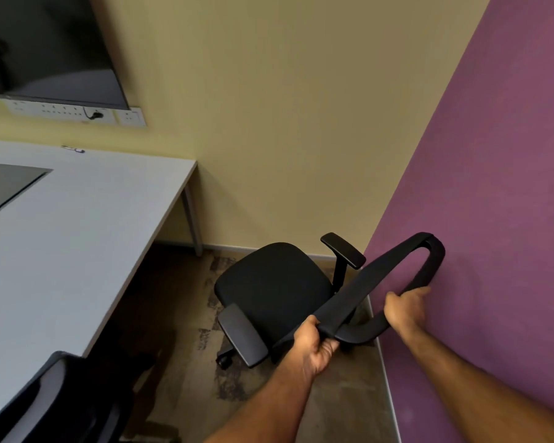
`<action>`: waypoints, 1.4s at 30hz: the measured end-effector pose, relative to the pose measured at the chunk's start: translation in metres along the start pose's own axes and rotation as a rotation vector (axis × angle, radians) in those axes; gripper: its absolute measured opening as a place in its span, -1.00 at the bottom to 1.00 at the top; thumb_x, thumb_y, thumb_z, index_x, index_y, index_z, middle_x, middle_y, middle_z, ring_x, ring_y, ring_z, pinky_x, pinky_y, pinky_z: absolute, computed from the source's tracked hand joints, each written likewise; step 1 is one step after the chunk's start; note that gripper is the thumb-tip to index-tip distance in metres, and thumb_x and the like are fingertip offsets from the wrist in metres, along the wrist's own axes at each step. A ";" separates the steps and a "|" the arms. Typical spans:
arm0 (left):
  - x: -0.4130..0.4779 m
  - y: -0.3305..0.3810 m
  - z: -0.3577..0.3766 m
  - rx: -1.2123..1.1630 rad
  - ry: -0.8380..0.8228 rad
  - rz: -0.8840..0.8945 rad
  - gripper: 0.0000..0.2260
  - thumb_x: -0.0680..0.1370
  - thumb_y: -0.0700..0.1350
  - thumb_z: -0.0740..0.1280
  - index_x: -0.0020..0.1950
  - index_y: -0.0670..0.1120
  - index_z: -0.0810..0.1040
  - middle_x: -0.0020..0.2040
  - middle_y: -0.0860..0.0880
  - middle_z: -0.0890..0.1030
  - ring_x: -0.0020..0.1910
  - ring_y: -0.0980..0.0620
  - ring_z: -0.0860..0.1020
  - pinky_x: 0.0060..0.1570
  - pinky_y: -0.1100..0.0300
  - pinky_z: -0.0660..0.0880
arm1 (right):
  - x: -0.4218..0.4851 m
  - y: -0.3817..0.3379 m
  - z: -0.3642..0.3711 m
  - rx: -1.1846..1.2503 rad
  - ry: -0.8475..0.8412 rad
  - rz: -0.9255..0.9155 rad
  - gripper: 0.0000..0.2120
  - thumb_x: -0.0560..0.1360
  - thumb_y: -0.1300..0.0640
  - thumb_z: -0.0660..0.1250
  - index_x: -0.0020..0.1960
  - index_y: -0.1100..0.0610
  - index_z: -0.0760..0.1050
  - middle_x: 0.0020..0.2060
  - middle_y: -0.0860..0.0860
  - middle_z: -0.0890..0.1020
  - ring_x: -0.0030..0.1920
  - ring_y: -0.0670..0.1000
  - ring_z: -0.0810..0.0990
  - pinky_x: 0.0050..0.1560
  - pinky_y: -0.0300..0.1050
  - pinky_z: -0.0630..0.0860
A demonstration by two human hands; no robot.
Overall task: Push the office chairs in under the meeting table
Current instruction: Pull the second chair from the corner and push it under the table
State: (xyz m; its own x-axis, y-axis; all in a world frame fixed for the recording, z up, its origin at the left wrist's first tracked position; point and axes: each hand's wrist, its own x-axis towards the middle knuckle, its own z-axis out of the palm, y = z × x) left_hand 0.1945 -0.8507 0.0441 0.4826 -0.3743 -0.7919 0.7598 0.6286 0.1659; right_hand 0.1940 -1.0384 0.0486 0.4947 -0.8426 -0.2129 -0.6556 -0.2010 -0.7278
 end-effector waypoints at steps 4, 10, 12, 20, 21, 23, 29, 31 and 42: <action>-0.003 0.037 -0.017 -0.025 0.017 0.035 -0.74 0.71 -0.16 0.12 0.12 -0.37 0.44 -0.01 -0.31 0.55 -0.07 -0.24 0.56 0.39 -0.14 0.40 | -0.025 -0.017 0.030 -0.036 -0.033 -0.035 -0.26 0.56 0.25 0.36 0.54 0.32 -0.04 0.13 0.32 0.58 -0.10 0.26 0.63 -0.25 -0.03 0.55; -0.011 0.085 -0.042 0.017 0.083 0.130 -0.73 0.71 -0.16 0.10 0.21 -0.36 0.42 -0.05 -0.29 0.55 -0.11 -0.26 0.55 0.32 -0.15 0.44 | -0.061 -0.037 0.072 -0.066 -0.038 -0.059 -0.17 0.56 0.17 0.39 0.55 0.37 -0.10 -0.11 0.20 0.57 -0.36 0.06 0.52 -0.51 -0.21 0.33; -0.015 0.102 -0.050 0.050 0.110 0.159 -0.73 0.71 -0.16 0.12 0.20 -0.37 0.43 -0.02 -0.32 0.56 -0.10 -0.28 0.55 0.37 -0.20 0.41 | -0.074 -0.045 0.084 -0.085 -0.060 -0.056 -0.20 0.56 0.16 0.40 0.52 0.37 -0.06 -0.32 0.07 0.44 -0.45 0.00 0.45 -0.54 -0.25 0.30; -0.018 0.147 -0.073 0.105 0.217 0.183 -0.72 0.69 -0.19 0.14 0.13 -0.41 0.47 0.07 -0.38 0.56 0.08 -0.37 0.58 0.27 -0.28 0.48 | -0.094 -0.076 0.118 -0.231 -0.203 -0.044 -0.10 0.57 0.06 0.37 0.54 0.37 -0.20 -0.20 0.12 0.53 -0.32 0.11 0.62 -0.40 -0.04 0.60; -0.016 0.152 -0.075 0.112 0.217 0.200 -0.73 0.69 -0.20 0.14 0.08 -0.41 0.48 0.02 -0.37 0.59 0.05 -0.37 0.60 0.18 -0.25 0.55 | -0.093 -0.081 0.122 -0.255 -0.213 -0.051 -0.08 0.57 0.04 0.36 0.55 0.36 -0.24 -0.09 0.17 0.58 -0.27 0.11 0.65 -0.35 -0.03 0.63; -0.013 0.163 -0.079 0.085 0.214 0.248 -0.73 0.69 -0.20 0.14 0.00 -0.39 0.51 -0.16 -0.32 0.64 -0.13 -0.32 0.61 -0.13 -0.14 0.64 | -0.092 -0.089 0.127 -0.266 -0.237 -0.119 -0.08 0.58 -0.01 0.35 0.59 0.28 -0.23 0.14 0.26 0.56 -0.17 0.10 0.65 -0.18 -0.03 0.66; -0.009 0.194 -0.084 0.065 0.259 0.309 -0.73 0.67 -0.22 0.16 0.08 -0.40 0.54 -0.18 -0.29 0.63 -0.18 -0.27 0.60 -0.08 -0.11 0.56 | -0.089 -0.100 0.146 -0.768 -0.243 -0.569 -0.26 0.52 -0.47 -0.05 0.62 -0.22 -0.05 0.55 0.25 -0.38 0.59 0.30 -0.24 0.55 0.29 -0.15; -0.012 0.202 -0.082 0.004 0.240 0.339 -0.72 0.67 -0.21 0.15 -0.02 -0.37 0.56 -0.21 -0.29 0.64 -0.18 -0.28 0.59 -0.06 -0.13 0.57 | -0.074 -0.105 0.149 -0.796 -0.237 -0.819 -0.27 0.53 -0.46 -0.07 0.62 -0.21 -0.05 0.59 0.17 -0.35 0.60 0.21 -0.29 0.53 0.30 -0.21; -0.022 0.229 -0.092 -0.160 0.283 0.494 -0.77 0.51 -0.33 0.13 -0.34 -0.21 0.40 -0.28 -0.23 0.52 -0.27 -0.23 0.49 -0.21 -0.06 0.48 | 0.054 -0.144 0.169 -0.458 -0.382 -0.704 -0.27 0.58 -0.25 0.23 0.62 0.01 0.09 0.63 0.13 -0.10 0.60 0.23 0.03 0.54 0.28 0.08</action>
State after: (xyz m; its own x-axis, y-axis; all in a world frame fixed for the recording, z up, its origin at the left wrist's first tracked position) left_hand 0.3179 -0.6362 0.0456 0.6109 0.1714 -0.7730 0.3889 0.7855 0.4815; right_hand 0.4118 -0.9703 0.0321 0.9663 -0.2450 -0.0785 -0.2532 -0.8516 -0.4589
